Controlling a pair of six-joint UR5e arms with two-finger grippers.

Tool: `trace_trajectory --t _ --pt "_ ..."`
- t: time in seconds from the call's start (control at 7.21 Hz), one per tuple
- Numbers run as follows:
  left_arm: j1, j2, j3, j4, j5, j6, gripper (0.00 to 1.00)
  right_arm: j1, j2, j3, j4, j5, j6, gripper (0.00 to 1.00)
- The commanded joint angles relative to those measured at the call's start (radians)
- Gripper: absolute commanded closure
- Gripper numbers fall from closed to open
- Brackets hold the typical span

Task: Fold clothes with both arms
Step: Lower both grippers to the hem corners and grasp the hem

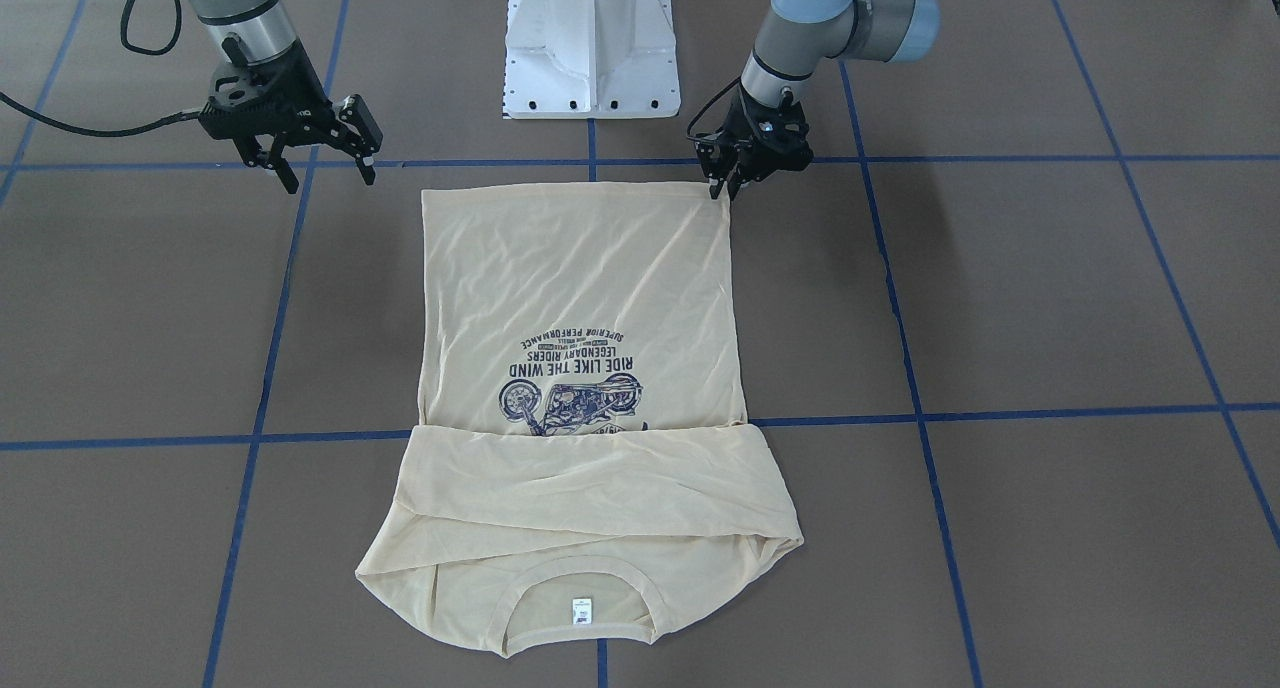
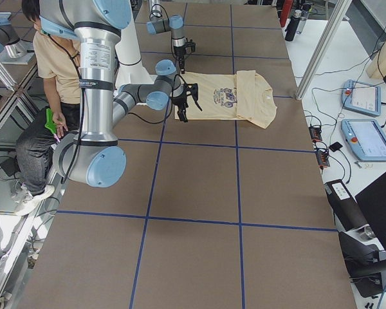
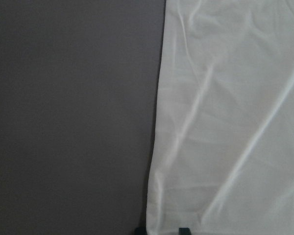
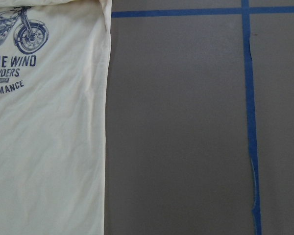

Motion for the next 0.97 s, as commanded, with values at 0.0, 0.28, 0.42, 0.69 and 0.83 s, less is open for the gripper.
trace_trajectory --t 0.0,0.28,0.42,0.69,0.83 --pt "0.0 0.002 -0.002 0.001 0.002 0.0 1.0 0.0 -0.001 0.0 0.0 0.0 0.0 0.0" --pt "-0.002 0.001 -0.018 0.004 -0.004 0.002 1.0 -0.024 -0.001 0.0 0.0 -0.017 0.027 0.0" --pt "-0.002 0.001 -0.028 0.004 -0.005 0.002 1.0 -0.09 0.004 0.0 0.0 -0.097 0.114 0.0" --pt "-0.002 0.002 -0.049 0.005 -0.006 0.002 1.0 -0.226 0.057 -0.03 -0.008 -0.225 0.24 0.02" --pt "-0.002 0.004 -0.052 0.005 -0.006 0.002 1.0 -0.257 0.101 -0.078 -0.009 -0.262 0.25 0.03"
